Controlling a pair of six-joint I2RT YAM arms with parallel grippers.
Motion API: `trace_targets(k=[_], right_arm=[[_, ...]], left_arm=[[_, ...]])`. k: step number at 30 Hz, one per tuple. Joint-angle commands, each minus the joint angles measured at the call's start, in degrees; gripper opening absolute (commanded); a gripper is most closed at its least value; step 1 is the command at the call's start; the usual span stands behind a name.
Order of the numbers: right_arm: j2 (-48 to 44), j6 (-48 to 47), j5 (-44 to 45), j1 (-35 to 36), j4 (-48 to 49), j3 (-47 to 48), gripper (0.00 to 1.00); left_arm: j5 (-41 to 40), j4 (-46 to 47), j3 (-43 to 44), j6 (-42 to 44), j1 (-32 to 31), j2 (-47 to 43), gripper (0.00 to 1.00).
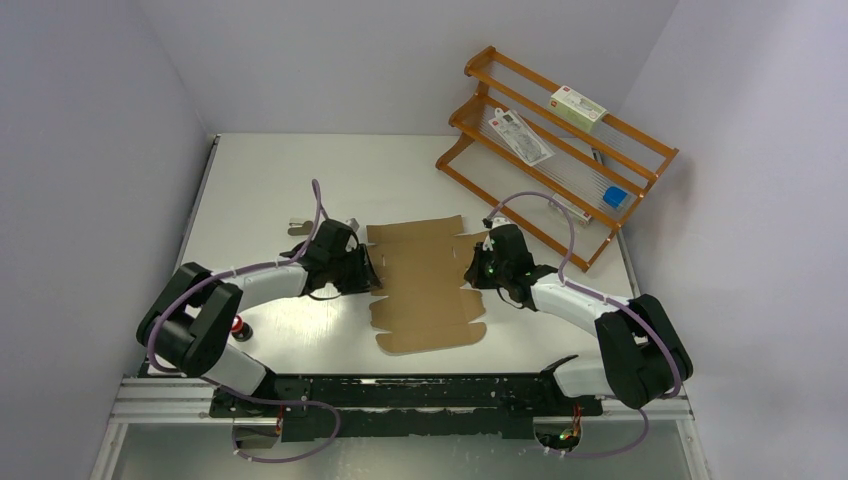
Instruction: Fold the paper box
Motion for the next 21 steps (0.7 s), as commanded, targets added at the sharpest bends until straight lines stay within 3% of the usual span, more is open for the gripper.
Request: trace_targets(k=[1,16,21], right_arm=[[-0.9,-0.3,0.5,0.3,-1.1,0.5,0.0],[-0.4,0.0,2.7,1.6,-1.1,0.3,0.0],[-0.9,1.3,4.9,3.3,-2.2,0.1,0.0]], left_arm=[[2.8,2.1,1.0,-0.8,-0.1,0.2,0.43],[0.6,0.7,3.5,-1.9,-3.6,-1.4,0.23],[-1.2,-0.7,5.1,-1.6,-5.3,-0.5,0.22]])
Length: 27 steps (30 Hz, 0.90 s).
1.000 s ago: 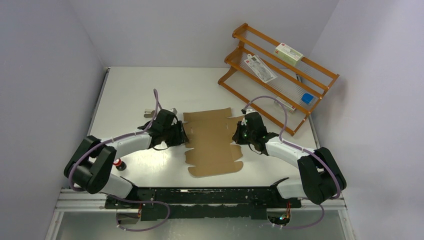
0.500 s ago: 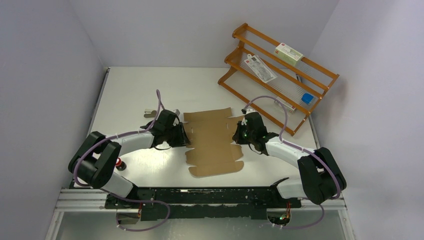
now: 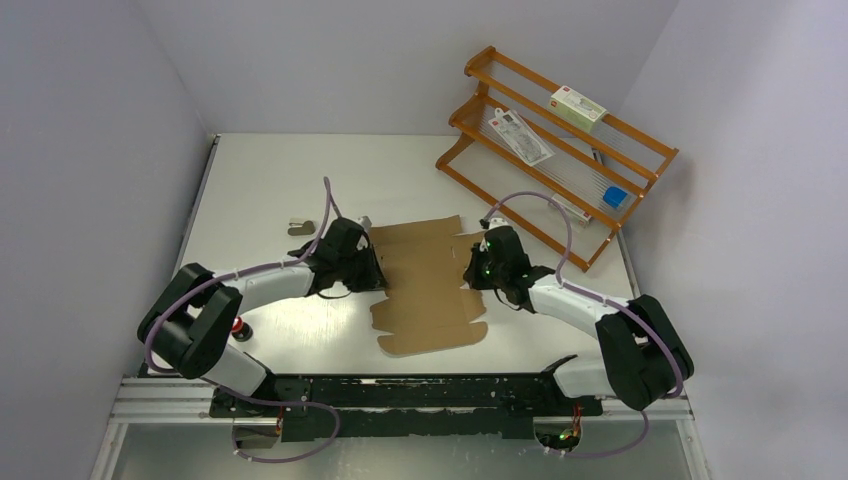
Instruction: Fold the paper box
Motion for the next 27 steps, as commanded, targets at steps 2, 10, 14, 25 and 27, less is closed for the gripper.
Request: trace_targets(k=[2,10,14,25,27], right_arm=[[-0.9,1.8,3.8,2.5,-2.8,0.1,0.0],[-0.7,1.9,3.8,3.4,-4.4,2.4,0.02],[-1.4,-0.8,2.8,2.6,-4.5,3.2,0.16],[-3.8,-4.3,-9.1,-11.9,-0.3,2.8,0.33],[-3.0,-3.2,-10.0,-15.2,1.5,2.3,0.35]], left_arm=[[-2.6,-1.5,3.8,0.1,-2.4,0.0,0.23],[-5.8,-5.5,6.9,2.2,-3.7,0.7,0.39],[-9.5,-9.5,8.6,4.4,-3.2,-1.8,0.57],[-7.0,-14.8,6.9,11.2,11.4,-10.0,0.78],[-5.9,-14.6,6.3,12.2,14.5,-10.1,0.8]])
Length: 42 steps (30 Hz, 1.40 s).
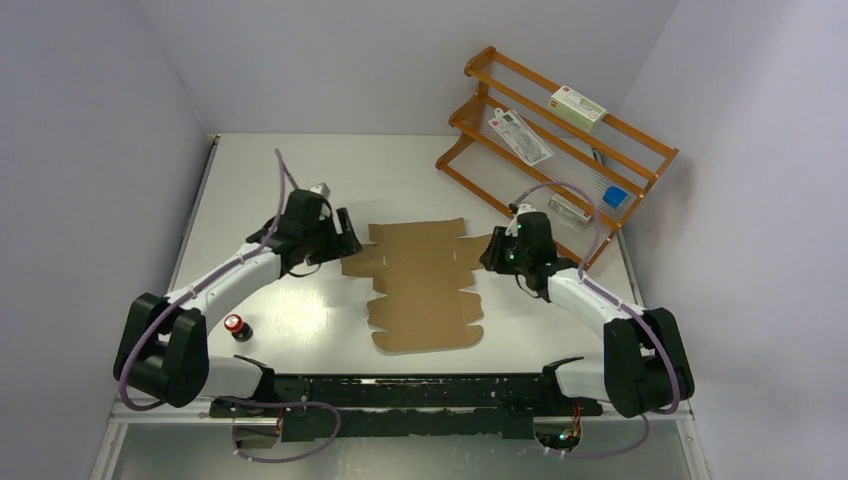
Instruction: Fold the paper box
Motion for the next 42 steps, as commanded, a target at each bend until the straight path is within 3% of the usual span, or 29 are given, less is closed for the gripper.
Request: trace_targets(k=[1,9,15,19,28,30,42], right_arm=[[0.3,0.8,-4.8,-6.1,5.1,0.3,0.36],[9.0,2.4,-4.5,-11.5,9.0,1.8,0.42],[11.9,2.2,-8.9,-11.7,11.7,2.1,0.35],[13.1,2.1,-10.7,-11.6,12.3,2.5,0.27],[12.3,1.3,-11.9,-11.6,11.5,2.6,0.0],[11.3,1.2,-11.6,-11.4,10.9,2.6,0.0],[6.0,-0.9,-2.8,-5.1,3.9,4.9,0.0]], left_arm=[[2.4,-1.4,-1.0,4.2,6.3,-1.2,0.8],[8.7,3.3,-1.7,5.0,11.1,7.0,0.79],[12.7,6.5,-1.1,4.9,11.2,10.7,0.74],[15.2,8.0,-0.6,4.9,11.2,12.9,0.64],[16.5,9.5,0.1,6.0,11.2,15.1,0.23],[16.2,9.3,0.3,6.3,11.1,14.4,0.14],[6.3,0.5,3.9,9.5,6.5,7.5,0.09]])
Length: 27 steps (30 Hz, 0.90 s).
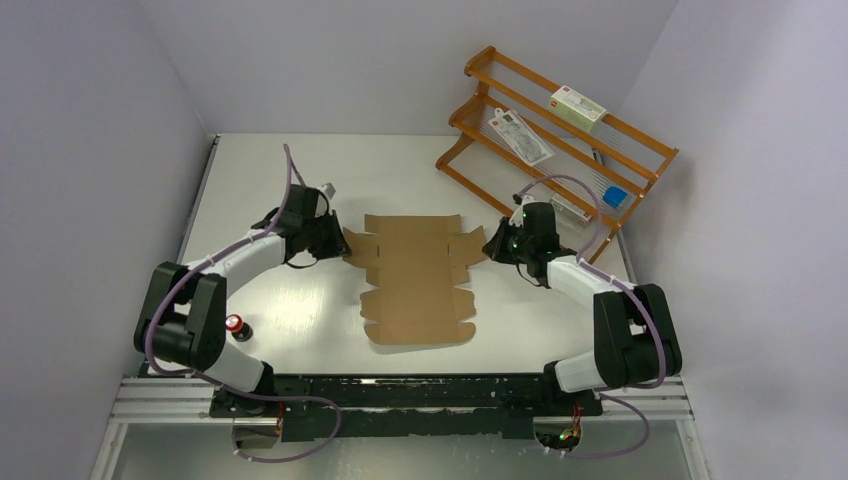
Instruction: Fold the paper box
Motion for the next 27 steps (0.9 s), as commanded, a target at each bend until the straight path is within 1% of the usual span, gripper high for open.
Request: trace_targets(k=[1,7,10,16,21,27], right_arm=[[-2.5,-2.0,6.6,3.2,-3.4,2.2,0.0],[-3.8,-2.9,13.1,9.5,-6.9,4.6,0.0],[-4.6,-2.9,15.6,12.7,-7.9,5.3,0.0],[-5.1,-2.7,17.2,17.3,-8.5,5.9,0.0],[-4.9,-2.6,18.9,18.3,-8.3,5.2,0.0],[-5.6,-1.9,22.1,18.0,-7.7,3.2,0.0]], left_arm=[[-7.2,-4.3,2.6,2.5,-2.5,-2.5,0.09],[-14.3,-6.2,4.3,1.9,-8.1,-3.3,0.1],[-17.8,-7.4,5.9,1.3,-12.2,-2.7,0.11],[-22.4,-7.7,8.1,-0.2,-17.7,-1.7,0.12],[-24.8,-8.5,8.4,-0.1,-18.5,-1.0,0.12],[-27.6,-8.2,6.0,0.5,-18.4,-1.7,0.15]])
